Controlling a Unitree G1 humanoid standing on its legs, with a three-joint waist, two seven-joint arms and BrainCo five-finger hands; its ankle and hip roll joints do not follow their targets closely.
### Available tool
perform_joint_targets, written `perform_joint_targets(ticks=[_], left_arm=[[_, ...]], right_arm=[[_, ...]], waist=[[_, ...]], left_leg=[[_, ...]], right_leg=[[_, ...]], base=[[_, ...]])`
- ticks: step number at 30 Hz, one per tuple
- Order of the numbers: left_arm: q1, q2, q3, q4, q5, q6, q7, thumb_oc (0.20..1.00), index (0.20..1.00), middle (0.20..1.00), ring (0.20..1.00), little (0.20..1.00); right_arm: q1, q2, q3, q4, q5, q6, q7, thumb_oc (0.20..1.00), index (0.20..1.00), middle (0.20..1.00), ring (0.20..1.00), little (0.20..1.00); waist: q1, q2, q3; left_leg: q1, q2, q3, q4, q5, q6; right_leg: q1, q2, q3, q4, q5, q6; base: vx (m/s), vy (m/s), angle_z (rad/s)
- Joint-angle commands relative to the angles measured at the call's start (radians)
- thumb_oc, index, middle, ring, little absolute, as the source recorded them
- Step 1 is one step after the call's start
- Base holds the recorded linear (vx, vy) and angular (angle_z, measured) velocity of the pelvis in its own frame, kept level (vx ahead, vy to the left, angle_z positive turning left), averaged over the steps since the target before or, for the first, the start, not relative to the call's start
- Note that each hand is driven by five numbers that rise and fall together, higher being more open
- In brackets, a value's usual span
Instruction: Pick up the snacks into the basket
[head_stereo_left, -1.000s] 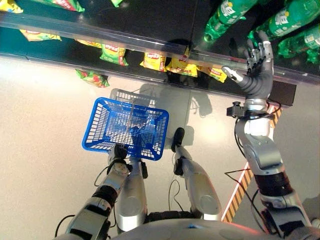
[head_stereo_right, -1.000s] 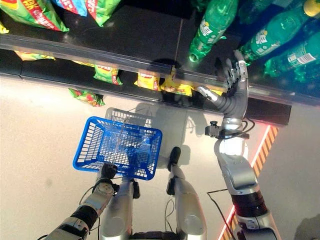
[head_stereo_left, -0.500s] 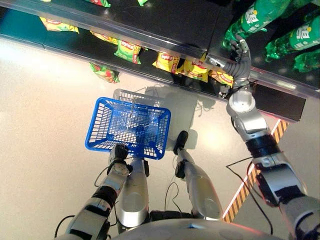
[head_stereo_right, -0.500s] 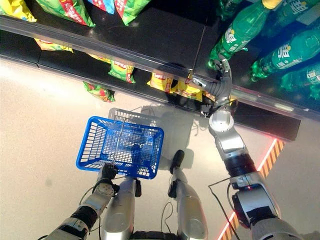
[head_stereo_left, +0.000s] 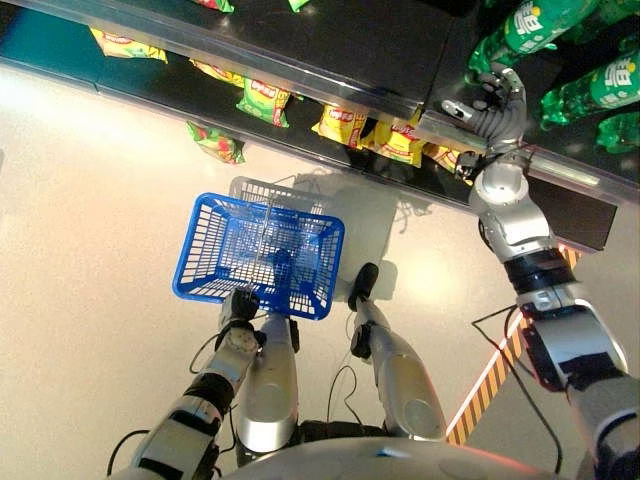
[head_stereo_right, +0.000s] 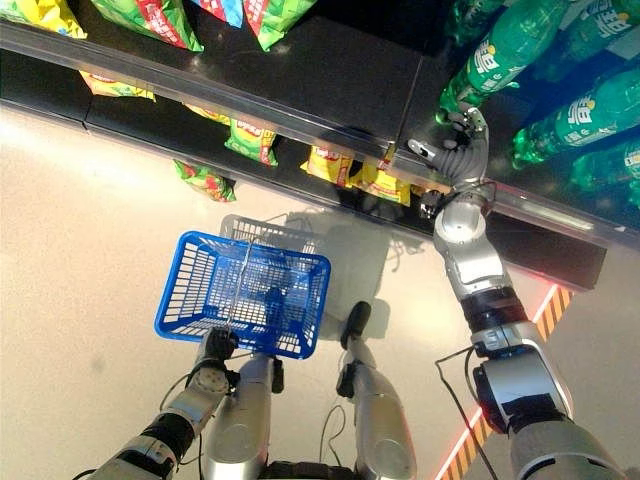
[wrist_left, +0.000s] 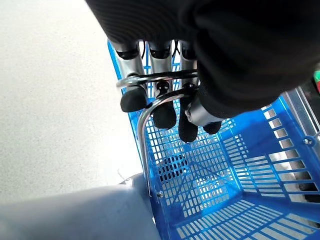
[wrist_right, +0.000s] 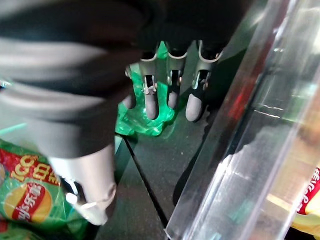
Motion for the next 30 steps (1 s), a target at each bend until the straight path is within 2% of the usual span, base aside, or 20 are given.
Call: perform_joint_targets(ticks=[1, 8, 12, 22, 30], left_arm=[[0.070, -0.010, -0.018, 0.035, -0.010, 0.014, 0.023, 0.200, 0.200, 0.200, 0.200, 0.200], [0.065, -0.016, 0.009, 0.035, 0.001, 0.023, 0.022, 0.200, 0.200, 0.200, 0.200, 0.200], [0.070, -0.013, 0.018, 0.032, 0.009, 0.025, 0.020, 0.200, 0.200, 0.200, 0.200, 0.200], [0.074, -0.011, 0.008, 0.026, 0.015, 0.021, 0.016, 0.200, 0.200, 0.200, 0.200, 0.200], [0.078, -0.007, -0.014, 0.043, 0.012, 0.014, 0.008, 0.200, 0.200, 0.200, 0.200, 0.200]], right_arm=[[0.026, -0.021, -0.052, -0.047, 0.000, -0.043, -0.030, 1.000, 1.000, 1.000, 1.000, 1.000], [0.209, 0.050, -0.117, -0.192, -0.005, -0.079, -0.018, 1.000, 1.000, 1.000, 1.000, 1.000], [0.251, 0.059, -0.132, -0.224, -0.021, -0.077, -0.013, 1.000, 1.000, 1.000, 1.000, 1.000], [0.194, 0.043, -0.117, -0.181, -0.019, -0.070, -0.020, 1.000, 1.000, 1.000, 1.000, 1.000], [0.031, -0.021, -0.089, -0.059, 0.009, -0.058, -0.036, 1.000, 1.000, 1.000, 1.000, 1.000]], waist=[[-0.021, -0.018, -0.023], [-0.046, -0.018, -0.022], [-0.055, -0.016, -0.025], [-0.053, -0.005, -0.028], [-0.038, 0.002, -0.037]], left_leg=[[-0.023, -0.028, 0.014, 0.015, -0.027, 0.001], [-0.025, -0.025, 0.017, 0.014, -0.021, 0.002], [-0.025, -0.025, 0.019, 0.014, -0.021, 0.001], [-0.026, -0.026, 0.020, 0.016, -0.020, 0.001], [-0.021, -0.027, 0.019, 0.016, -0.028, 0.002]], right_leg=[[0.001, -0.130, 0.040, 0.041, 0.029, 0.158], [-0.009, -0.129, 0.049, 0.045, 0.029, 0.156], [-0.012, -0.128, 0.051, 0.045, 0.029, 0.155], [-0.018, -0.129, 0.055, 0.046, 0.032, 0.155], [-0.016, -0.132, 0.054, 0.050, 0.028, 0.156]], base=[[0.00, 0.000, 0.00], [0.00, 0.000, 0.00], [0.00, -0.005, -0.02], [0.00, -0.003, -0.01], [0.00, 0.000, 0.00]])
